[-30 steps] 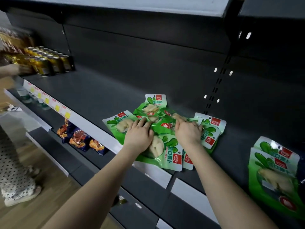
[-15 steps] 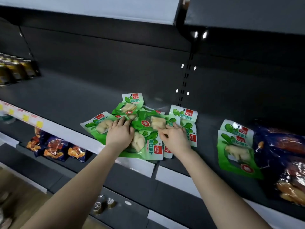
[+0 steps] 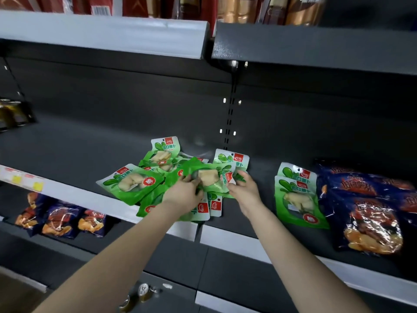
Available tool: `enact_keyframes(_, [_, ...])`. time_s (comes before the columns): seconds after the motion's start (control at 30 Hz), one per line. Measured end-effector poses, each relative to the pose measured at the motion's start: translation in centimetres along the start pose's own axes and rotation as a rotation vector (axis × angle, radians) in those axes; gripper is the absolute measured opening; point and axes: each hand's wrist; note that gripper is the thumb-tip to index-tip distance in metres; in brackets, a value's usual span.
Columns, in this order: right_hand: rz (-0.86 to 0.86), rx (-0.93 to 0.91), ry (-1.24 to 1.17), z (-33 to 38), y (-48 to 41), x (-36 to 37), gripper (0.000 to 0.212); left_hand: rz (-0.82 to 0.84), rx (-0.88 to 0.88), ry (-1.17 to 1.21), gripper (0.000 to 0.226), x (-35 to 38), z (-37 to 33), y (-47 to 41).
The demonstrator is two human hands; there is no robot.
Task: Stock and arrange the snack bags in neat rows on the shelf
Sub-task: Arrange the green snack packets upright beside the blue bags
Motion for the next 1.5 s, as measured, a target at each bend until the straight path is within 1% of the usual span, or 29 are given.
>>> enact_keyframes(0.1, [-0.027,-0.031,-0.066,0.3,0.2,-0.1,0.06,-0.075,0.069,0.01,0.04,0.2,-0.2,0.9])
enact_keyframes(0.17, [-0.08,-0.037,-0.085,0.3,0.2,-0.1,0.052,-0.102,0.128,-0.027,0.038,-0.1,-0.4,1.2])
enact_keyframes(0.2, [-0.1,-0.038,-0.071,0.3,0.2,-0.1,0.048,-0.129,0.127,-0.01,0.036,-0.6,-0.5,1.2])
enact_keyframes(0.27, [-0.097,-0.04,-0.053,0.6,0.1,-0.3,0.045,-0.2,0.072,0.138,0.037,-1.4,-0.5,1.0])
enact_keyframes(0.37, [-0.015,-0.081,-0.067,1.4,0.1,-0.8,0.043,-0.281,-0.006,0.408,0.056,-3.1,-0.9,0.6])
enact_keyframes(0.4, [0.019,-0.105,-0.071,1.7,0.1,-1.0,0.043,-0.257,-0.026,0.496,0.062,-3.6,-1.2,0.5])
enact_keyframes(0.43, [0.055,-0.127,-0.078,2.0,0.1,-1.2,0.042,-0.198,-0.052,0.6,0.065,-3.9,-1.5,0.3])
enact_keyframes(0.47, [0.086,-0.148,-0.084,2.3,0.1,-1.4,0.042,-0.115,-0.071,0.724,0.063,-4.2,-1.9,0.2])
enact_keyframes(0.5, [0.101,-0.163,-0.086,2.6,0.1,-1.5,0.04,-0.021,-0.071,0.866,0.051,-4.2,-2.3,0.0])
enact_keyframes(0.53, [0.1,-0.176,-0.081,2.8,0.2,-1.7,0.037,0.067,-0.064,1.004,0.033,-4.0,-2.8,-0.1])
enact_keyframes(0.57, [0.083,-0.193,-0.065,3.1,0.3,-1.8,0.034,0.105,-0.061,1.102,0.019,-3.7,-3.3,0.0])
enact_keyframes(0.6, [0.043,-0.221,-0.023,3.3,0.5,-2.0,0.034,0.099,-0.067,1.155,0.012,-3.3,-3.7,-0.2])
enact_keyframes(0.63, [-0.017,-0.271,0.059,3.4,0.8,-2.2,0.038,0.078,-0.085,1.181,0.011,-2.9,-4.1,-0.5])
enact_keyframes(0.67, [-0.091,-0.351,0.186,3.5,1.1,-2.5,0.045,0.056,-0.102,1.19,0.011,-2.4,-4.5,-0.7])
enact_keyframes(0.73, [-0.203,-0.581,0.468,3.4,2.1,-3.3,0.058,0.025,-0.106,1.183,0.012,-1.8,-5.5,-1.1])
enact_keyframes(0.77, [-0.206,-0.688,0.578,3.2,2.5,-3.7,0.064,0.014,-0.104,1.185,0.012,-1.6,-6.1,-1.3])
enact_keyframes(0.8, [-0.165,-0.73,0.663,2.9,2.9,-3.9,0.07,-0.001,-0.099,1.183,0.011,-1.4,-6.7,-1.4])
enact_keyframes(0.87, [-0.045,-0.641,0.85,2.2,3.9,-4.2,0.083,-0.007,-0.078,1.163,0.01,-0.9,-8.4,-1.4])
enact_keyframes(0.93, [0.015,-0.514,1.069,1.2,4.5,-4.9,0.09,0.047,-0.058,1.17,0.009,-0.2,-10.2,-1.4])
enact_keyframes(0.97, [0.013,-0.459,1.124,0.8,4.8,-5.5,0.091,0.089,-0.041,1.182,0.011,0.4,-11.2,-1.4])
enact_keyframes(1.03, [-0.049,-0.384,1.162,0.5,5.4,-7.1,0.089,0.166,-0.029,1.236,0.016,1.5,-13.1,-1.0])
enact_keyframes(1.17, [-0.186,-0.347,1.261,0.3,6.6,-10.2,0.081,0.339,-0.017,1.339,0.015,3.1,-16.2,-0.5])
enact_keyframes(1.23, [-0.209,-0.264,1.281,0.2,6.8,-11.7,0.079,0.321,0.025,1.286,0.014,4.0,-17.1,-1.0])
enact_keyframes(1.33, [-0.191,-0.126,1.296,-0.1,6.7,-13.3,0.078,0.176,0.123,1.038,0.021,5.2,-17.6,-1.3])
enact_keyframes(1.43, [-0.138,-0.097,1.344,-0.6,6.5,-13.3,0.077,-0.088,0.275,0.585,0.03,6.4,-16.4,-1.0])
enact_keyframes(1.5, [-0.107,-0.079,1.387,-0.9,6.2,-13.0,0.076,-0.206,0.337,0.279,0.035,7.4,-15.3,-1.2])
Point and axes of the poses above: each hand's wrist, its own y-axis away from the middle knuckle, its own x-axis out of the palm, z = x × y, and after that the axes turned 8 degrees about -x, right-handed
